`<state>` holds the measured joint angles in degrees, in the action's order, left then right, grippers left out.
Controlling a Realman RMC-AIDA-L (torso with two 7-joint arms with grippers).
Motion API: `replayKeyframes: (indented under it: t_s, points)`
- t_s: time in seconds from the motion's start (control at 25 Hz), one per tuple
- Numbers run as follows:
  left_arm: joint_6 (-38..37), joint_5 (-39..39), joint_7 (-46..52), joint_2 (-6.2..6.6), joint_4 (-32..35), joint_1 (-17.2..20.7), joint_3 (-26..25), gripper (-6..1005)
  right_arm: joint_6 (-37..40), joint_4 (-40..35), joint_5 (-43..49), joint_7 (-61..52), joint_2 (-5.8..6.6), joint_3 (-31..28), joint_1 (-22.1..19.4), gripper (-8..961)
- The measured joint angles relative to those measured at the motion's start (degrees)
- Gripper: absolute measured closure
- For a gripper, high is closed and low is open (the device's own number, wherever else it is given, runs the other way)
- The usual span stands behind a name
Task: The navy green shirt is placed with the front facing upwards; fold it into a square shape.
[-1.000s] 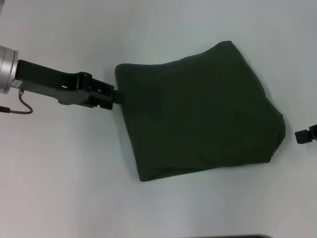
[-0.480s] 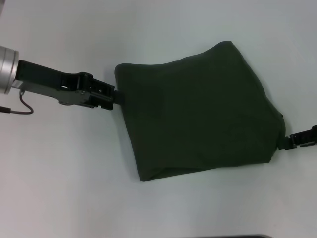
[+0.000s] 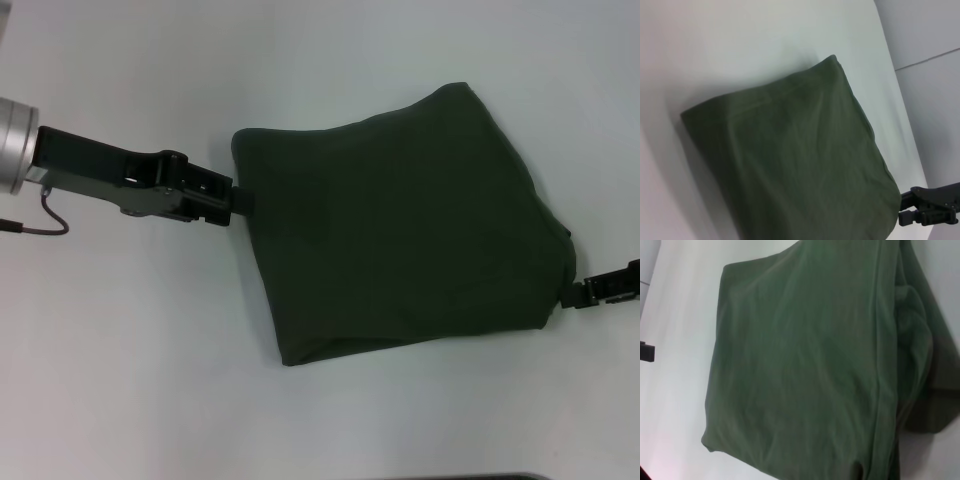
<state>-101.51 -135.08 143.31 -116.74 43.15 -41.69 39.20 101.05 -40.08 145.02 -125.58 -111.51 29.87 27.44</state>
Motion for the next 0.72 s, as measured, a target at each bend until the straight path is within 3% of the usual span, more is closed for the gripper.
replayKeyframes:
  t_s: [0.28,0.72]
  points:
    - [0.0,0.0,0.0,-0.07,-0.3,-0.2,0.1,541,-0.5,0.1,0.0,-0.1,-0.29,0.4,0.1,558]
    - [0.0,0.0,-0.1,-0.05,-0.3,0.1,0.0,543,-0.1,0.1,0.1,-1.3,0.84,0.0,-0.3,557]
